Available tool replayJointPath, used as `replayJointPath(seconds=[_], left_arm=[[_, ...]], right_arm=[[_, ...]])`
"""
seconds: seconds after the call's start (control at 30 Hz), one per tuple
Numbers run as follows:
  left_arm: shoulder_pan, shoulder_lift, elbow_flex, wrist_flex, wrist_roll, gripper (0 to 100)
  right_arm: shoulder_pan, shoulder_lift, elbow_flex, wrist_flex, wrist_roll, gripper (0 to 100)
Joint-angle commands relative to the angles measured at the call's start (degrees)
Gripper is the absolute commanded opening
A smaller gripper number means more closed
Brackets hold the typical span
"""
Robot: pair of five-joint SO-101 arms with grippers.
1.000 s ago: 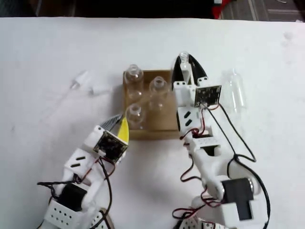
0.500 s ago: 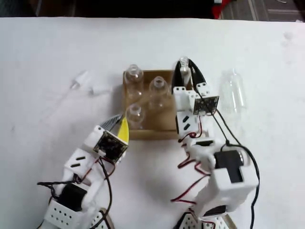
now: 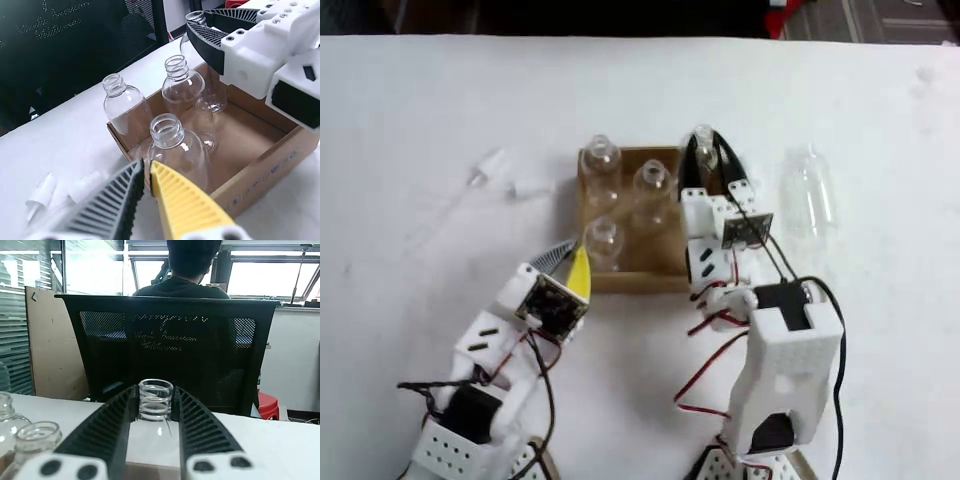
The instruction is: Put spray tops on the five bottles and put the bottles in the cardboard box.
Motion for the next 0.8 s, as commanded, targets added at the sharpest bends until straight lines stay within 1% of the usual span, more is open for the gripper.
replayJointPath(seconds=[0.0,0.07,0.2,0.63,0.7,0.77], left_arm=[[0.7,-0.8,-0.2,-0.4,0.0,2],[0.7,-0.8,-0.2,-0.4,0.0,2],[0.7,-0.8,-0.2,-0.4,0.0,2],[0.7,-0.8,-0.3,-0.4,0.0,2],[0.7,-0.8,-0.3,-0.4,0.0,2],[0.7,-0.8,-0.3,-0.4,0.0,2]], right_arm=[[0.7,0.0,-1.7,-1.4,0.0,1.5],[0.7,-0.2,-1.7,-1.4,0.9,1.5],[-0.2,0.0,-1.7,-1.4,6.5,1.5],[-0.8,0.0,-1.6,-1.3,6.8,1.6],[-0.8,0.0,-1.6,-1.3,6.8,4.3],[-0.8,0.0,-1.6,0.6,6.8,9.4]])
